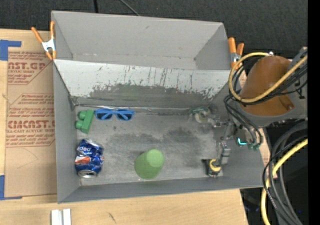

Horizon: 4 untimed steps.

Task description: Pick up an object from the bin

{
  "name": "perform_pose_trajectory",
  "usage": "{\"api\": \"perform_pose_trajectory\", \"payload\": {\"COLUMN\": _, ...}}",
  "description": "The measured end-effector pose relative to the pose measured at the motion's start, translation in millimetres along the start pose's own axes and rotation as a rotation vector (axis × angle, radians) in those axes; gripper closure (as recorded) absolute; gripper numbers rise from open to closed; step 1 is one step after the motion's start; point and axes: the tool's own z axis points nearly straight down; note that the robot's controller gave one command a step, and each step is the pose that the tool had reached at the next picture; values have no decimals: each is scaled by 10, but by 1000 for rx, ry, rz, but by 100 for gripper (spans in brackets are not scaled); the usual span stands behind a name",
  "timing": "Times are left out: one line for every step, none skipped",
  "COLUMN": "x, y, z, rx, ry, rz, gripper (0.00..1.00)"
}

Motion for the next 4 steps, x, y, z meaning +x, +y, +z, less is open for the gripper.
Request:
{"api": "perform_pose_trajectory", "payload": {"x": 215, "y": -397, "z": 581, "rx": -4, "ry": -5, "rz": -551, "gripper": 0}}
{"api": "perform_pose_trajectory", "payload": {"x": 245, "y": -193, "z": 607, "rx": 7, "ry": -20, "rz": -572, "gripper": 0}}
{"api": "perform_pose_trajectory", "payload": {"x": 273, "y": -104, "z": 617, "rx": 3, "ry": -13, "rz": -902, "gripper": 0}}
{"api": "perform_pose_trajectory", "payload": {"x": 262, "y": -111, "z": 599, "rx": 6, "ry": -14, "rz": -902, "gripper": 100}}
